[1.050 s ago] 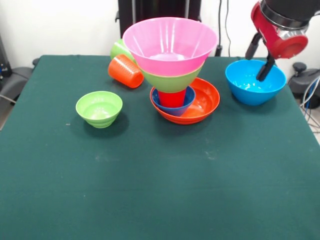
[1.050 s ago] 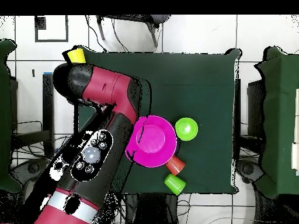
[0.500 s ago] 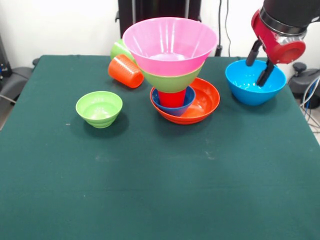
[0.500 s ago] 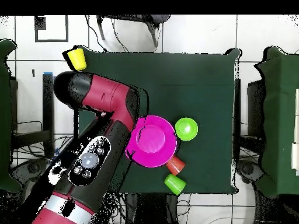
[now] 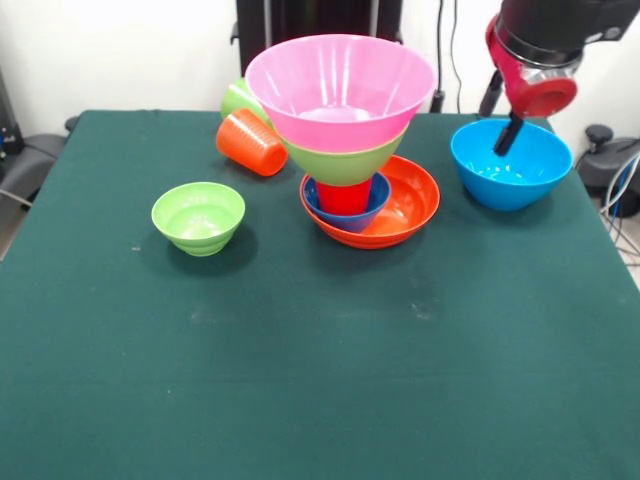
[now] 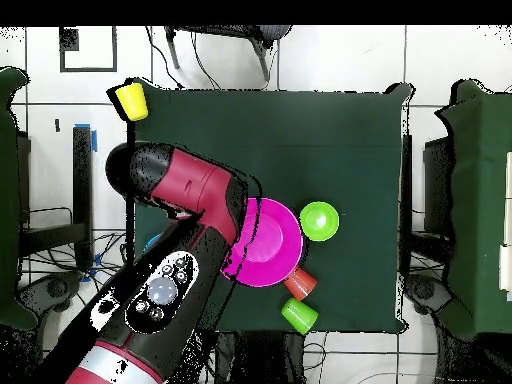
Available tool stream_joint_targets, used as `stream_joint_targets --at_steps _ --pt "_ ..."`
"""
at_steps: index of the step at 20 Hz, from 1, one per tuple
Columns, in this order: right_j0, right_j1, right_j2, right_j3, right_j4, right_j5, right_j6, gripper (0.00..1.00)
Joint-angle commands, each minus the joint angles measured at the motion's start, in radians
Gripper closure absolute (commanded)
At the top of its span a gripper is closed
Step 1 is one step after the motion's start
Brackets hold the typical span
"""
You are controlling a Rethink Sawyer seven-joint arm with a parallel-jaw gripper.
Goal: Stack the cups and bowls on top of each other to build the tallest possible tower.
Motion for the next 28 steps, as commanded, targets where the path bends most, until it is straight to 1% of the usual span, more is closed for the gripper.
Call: stream_joint_targets --at_steps 1,2,3,6,10,12,17,20,23,25,26,28 --pt "0.016 -0.004 0.167 0.158 0.057 -0.154 0.166 0.0" --pt "0.026 -0.008 0.18 0.182 0.095 -0.231 0.187 0.0" --pt "0.032 -0.008 0.189 0.195 0.125 -0.268 0.21 0.0" --pt "0.046 -0.008 0.204 0.225 0.175 -0.344 0.226 0.0" --pt "0.058 -0.022 0.229 0.279 0.228 -0.4 0.207 0.0" --pt "0.061 -0.028 0.238 0.296 0.241 -0.416 0.202 0.0" --pt "0.062 -0.03 0.237 0.292 0.247 -0.417 0.216 0.0" --pt "0.059 -0.036 0.243 0.306 0.246 -0.424 0.199 0.0" --pt "0.069 -0.022 0.223 0.309 0.21 -0.387 0.198 0.0" --pt "0.08 -0.004 0.203 0.299 0.176 -0.322 0.218 0.0" --pt "0.082 0.001 0.201 0.301 0.17 -0.297 0.231 0.0" --pt "0.076 -0.001 0.221 0.328 0.187 -0.316 0.219 0.0"
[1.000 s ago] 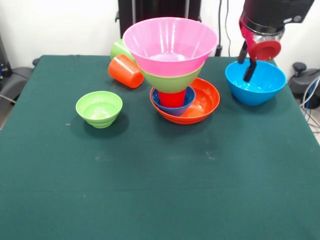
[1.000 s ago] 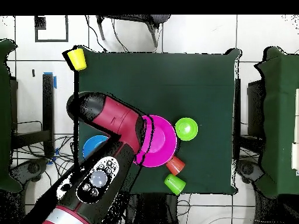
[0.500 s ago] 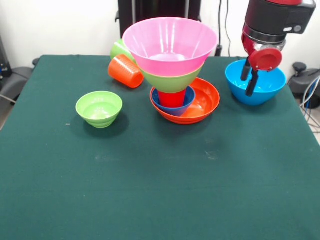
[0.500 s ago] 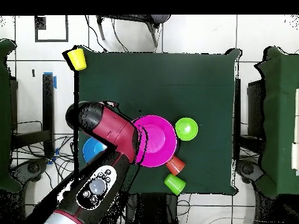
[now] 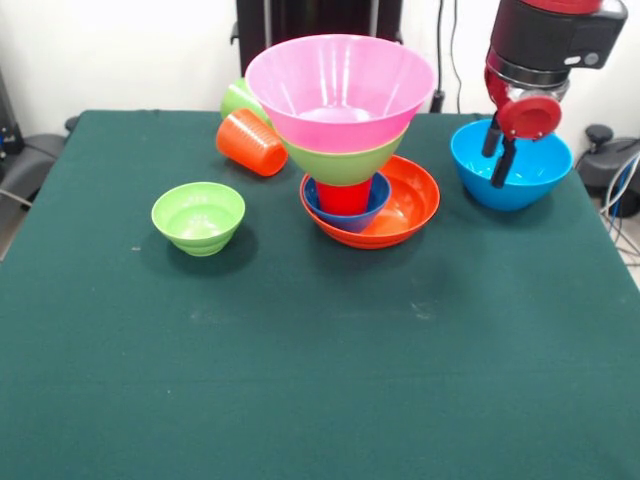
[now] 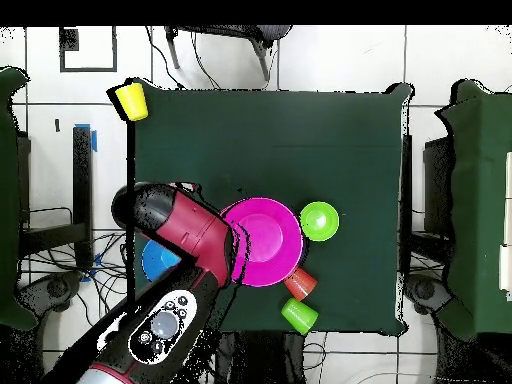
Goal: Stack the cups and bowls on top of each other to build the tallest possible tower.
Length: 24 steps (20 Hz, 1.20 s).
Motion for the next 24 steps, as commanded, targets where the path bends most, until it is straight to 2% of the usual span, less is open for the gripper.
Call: stream_joint_targets --at_steps 1,8,16,19,24 --pt "0.004 0.038 0.154 0.085 -0.023 0.078 0.216 0.0" --pt "0.004 0.03 0.221 0.156 0.05 -0.079 0.175 0.0" --pt "-0.02 0.021 0.278 0.191 0.084 -0.152 0.14 0.0" --pt "-0.033 0.005 0.316 0.229 0.113 -0.209 0.116 0.0" --pt "-0.046 -0.015 0.343 0.26 0.117 -0.249 0.109 0.0"
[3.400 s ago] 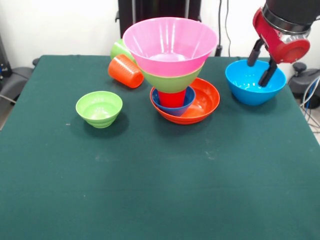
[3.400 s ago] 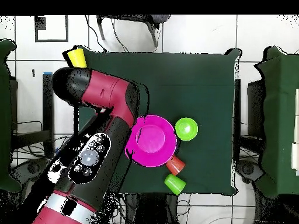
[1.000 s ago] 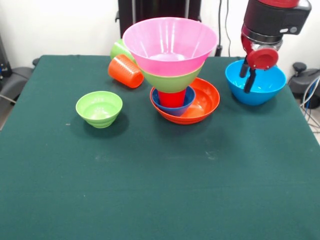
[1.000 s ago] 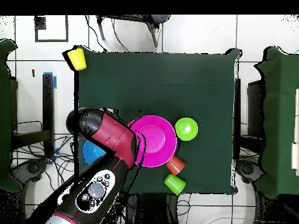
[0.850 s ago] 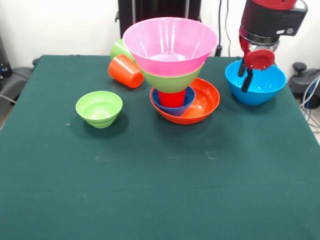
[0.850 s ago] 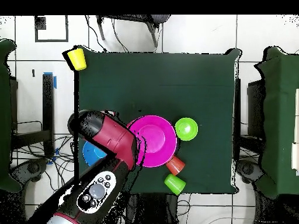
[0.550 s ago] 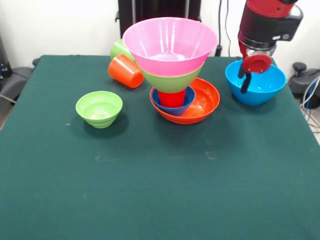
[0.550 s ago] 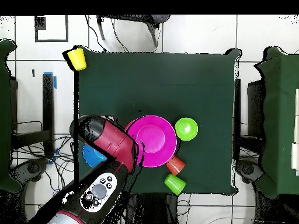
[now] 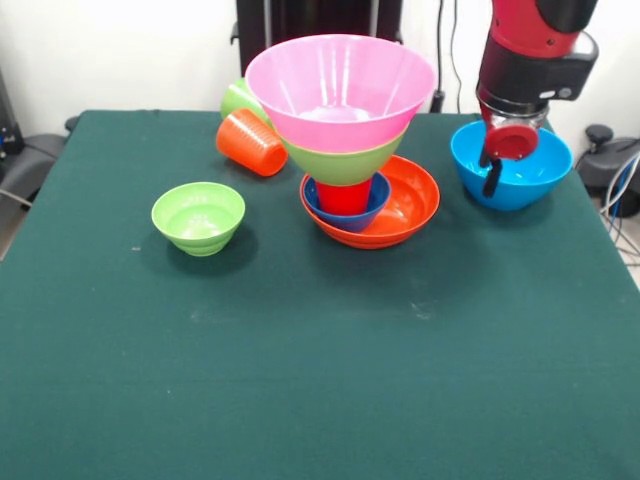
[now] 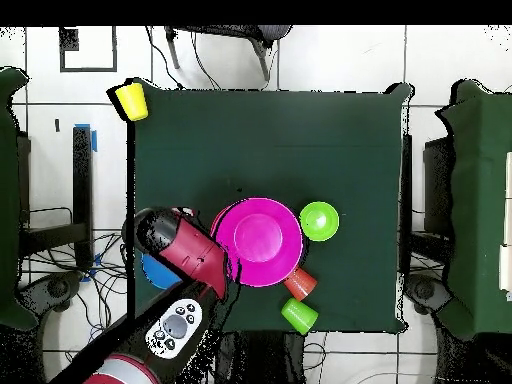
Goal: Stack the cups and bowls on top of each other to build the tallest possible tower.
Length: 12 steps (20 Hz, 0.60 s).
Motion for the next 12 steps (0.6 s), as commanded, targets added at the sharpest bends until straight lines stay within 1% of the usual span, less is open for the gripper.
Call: stream_joint_targets --at_steps 1,3,4,7,11,12 --pt "-0.041 -0.015 0.206 0.1 0.05 -0.111 0.107 0.0" --pt "-0.056 -0.026 0.235 0.118 0.067 -0.128 0.098 0.0" --pt "-0.066 -0.033 0.258 0.132 0.08 -0.151 0.089 0.0" --pt "-0.097 -0.04 0.309 0.164 0.089 -0.209 0.066 0.0" --pt "-0.131 -0.045 0.358 0.191 0.073 -0.25 0.054 0.0" --pt "-0.131 -0.043 0.354 0.189 0.058 -0.245 0.059 0.0"
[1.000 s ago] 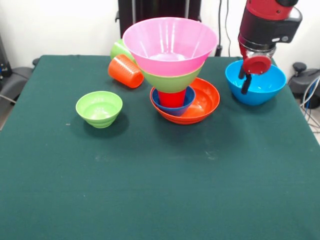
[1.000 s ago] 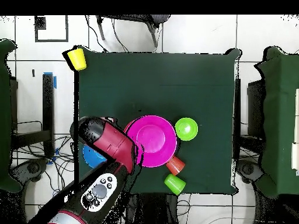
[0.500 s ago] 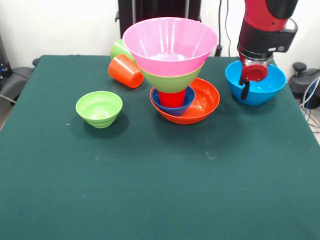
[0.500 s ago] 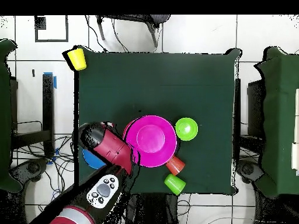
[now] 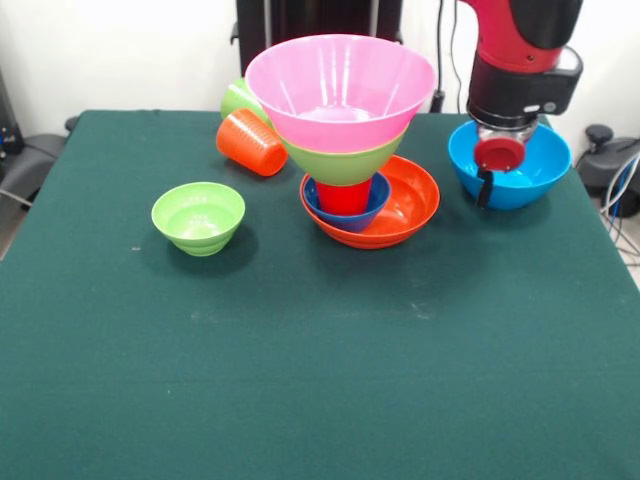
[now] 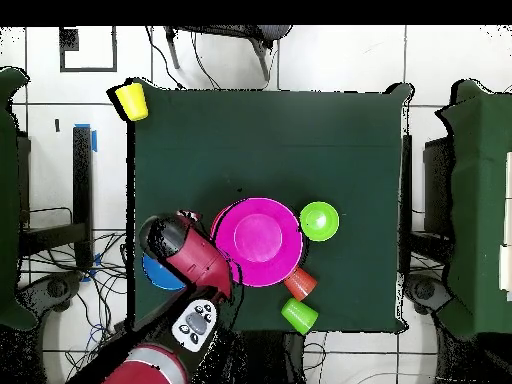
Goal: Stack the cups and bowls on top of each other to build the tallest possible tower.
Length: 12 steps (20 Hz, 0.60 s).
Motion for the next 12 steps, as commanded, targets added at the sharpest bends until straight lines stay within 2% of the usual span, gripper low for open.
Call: stream_joint_targets --at_steps 1,5,12 --pt "-0.057 0.001 0.22 0.098 0.011 -0.092 0.056 0.0" --pt "-0.053 0.007 0.207 0.081 -0.02 -0.071 0.081 0.0" --pt "-0.062 0.008 0.21 0.08 -0.034 -0.066 0.079 0.0"
